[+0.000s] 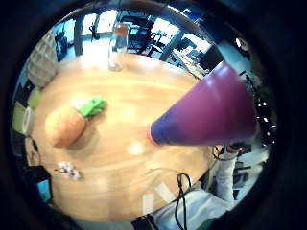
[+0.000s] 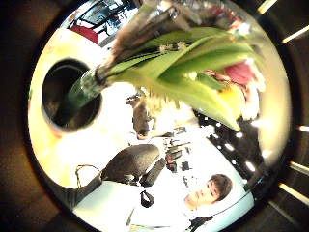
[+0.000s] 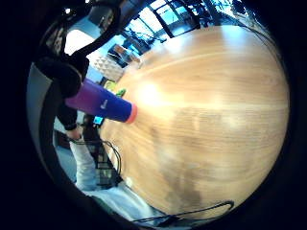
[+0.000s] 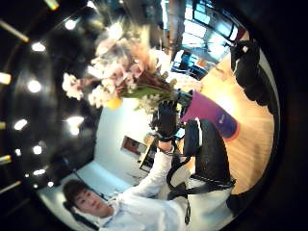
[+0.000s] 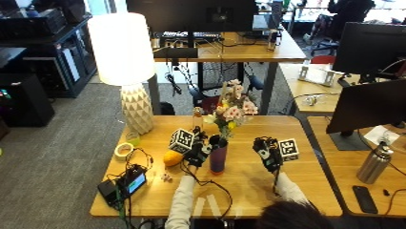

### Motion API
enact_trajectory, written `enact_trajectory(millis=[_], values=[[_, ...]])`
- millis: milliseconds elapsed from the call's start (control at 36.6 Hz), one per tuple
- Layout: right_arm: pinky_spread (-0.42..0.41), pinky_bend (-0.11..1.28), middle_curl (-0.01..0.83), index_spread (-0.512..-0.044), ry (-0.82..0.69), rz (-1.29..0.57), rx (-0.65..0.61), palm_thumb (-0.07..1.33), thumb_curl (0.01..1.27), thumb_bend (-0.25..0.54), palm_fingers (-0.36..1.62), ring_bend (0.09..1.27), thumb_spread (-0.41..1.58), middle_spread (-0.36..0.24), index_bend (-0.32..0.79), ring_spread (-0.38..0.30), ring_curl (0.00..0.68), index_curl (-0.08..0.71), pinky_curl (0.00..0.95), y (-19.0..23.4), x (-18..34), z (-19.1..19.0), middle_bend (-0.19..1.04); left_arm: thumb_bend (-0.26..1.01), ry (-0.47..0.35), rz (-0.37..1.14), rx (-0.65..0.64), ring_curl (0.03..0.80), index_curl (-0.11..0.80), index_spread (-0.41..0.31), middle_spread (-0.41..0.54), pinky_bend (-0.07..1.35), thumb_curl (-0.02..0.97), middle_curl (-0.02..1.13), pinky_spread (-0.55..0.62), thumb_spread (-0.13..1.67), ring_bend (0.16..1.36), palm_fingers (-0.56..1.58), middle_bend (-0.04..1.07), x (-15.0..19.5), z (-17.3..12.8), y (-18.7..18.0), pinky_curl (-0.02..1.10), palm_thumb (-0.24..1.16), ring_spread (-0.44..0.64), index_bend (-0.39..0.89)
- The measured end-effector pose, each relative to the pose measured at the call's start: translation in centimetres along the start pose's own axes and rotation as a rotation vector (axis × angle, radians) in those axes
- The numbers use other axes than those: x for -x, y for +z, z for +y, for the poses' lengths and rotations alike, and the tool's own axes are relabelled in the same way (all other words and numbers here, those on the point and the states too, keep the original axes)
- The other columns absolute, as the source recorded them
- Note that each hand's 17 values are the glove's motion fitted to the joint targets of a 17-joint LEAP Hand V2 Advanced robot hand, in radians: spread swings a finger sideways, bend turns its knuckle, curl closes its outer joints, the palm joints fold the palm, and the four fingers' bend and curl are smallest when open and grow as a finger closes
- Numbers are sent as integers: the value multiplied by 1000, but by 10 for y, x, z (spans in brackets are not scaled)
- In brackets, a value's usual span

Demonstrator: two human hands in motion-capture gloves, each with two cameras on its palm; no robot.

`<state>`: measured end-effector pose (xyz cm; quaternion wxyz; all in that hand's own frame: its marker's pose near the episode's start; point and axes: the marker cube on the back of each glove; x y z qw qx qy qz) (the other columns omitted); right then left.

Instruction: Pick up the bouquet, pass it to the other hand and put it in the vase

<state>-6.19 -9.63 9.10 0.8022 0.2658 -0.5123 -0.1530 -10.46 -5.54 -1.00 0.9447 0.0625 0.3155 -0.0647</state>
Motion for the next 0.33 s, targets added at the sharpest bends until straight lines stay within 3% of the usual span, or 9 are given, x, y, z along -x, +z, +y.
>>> enact_trajectory(millis=[109,219,246,328], values=[[-134,437,475,-193,-20,-79,70,790,498,-20,1072,626,1054,-99,98,-144,428,328,385,-9,-17,4,410,-76,23,33,-69,351,241,97,137,545,442,352,255,692,652,-184,208,20,-5,0,365,143,176,11],[-91,406,473,-200,113,-65,48,778,492,-24,987,590,1062,-100,105,-139,429,324,386,-13,-24,3,387,-62,194,149,-152,325,200,122,199,529,421,328,343,697,639,-159,200,16,-11,-1,342,114,253,31],[-86,404,473,-200,110,-94,56,777,491,-23,987,583,1063,-100,101,-139,427,320,385,-12,-24,3,386,-58,205,172,-150,324,193,128,210,526,417,326,359,699,640,-152,198,17,-12,1,338,111,267,39],[-71,384,472,-204,25,-238,116,781,490,-21,991,573,1063,-100,98,-140,423,310,379,-12,-19,4,378,-53,134,206,-91,317,173,126,230,530,406,328,399,703,637,-127,204,14,-3,3,334,99,295,45]])
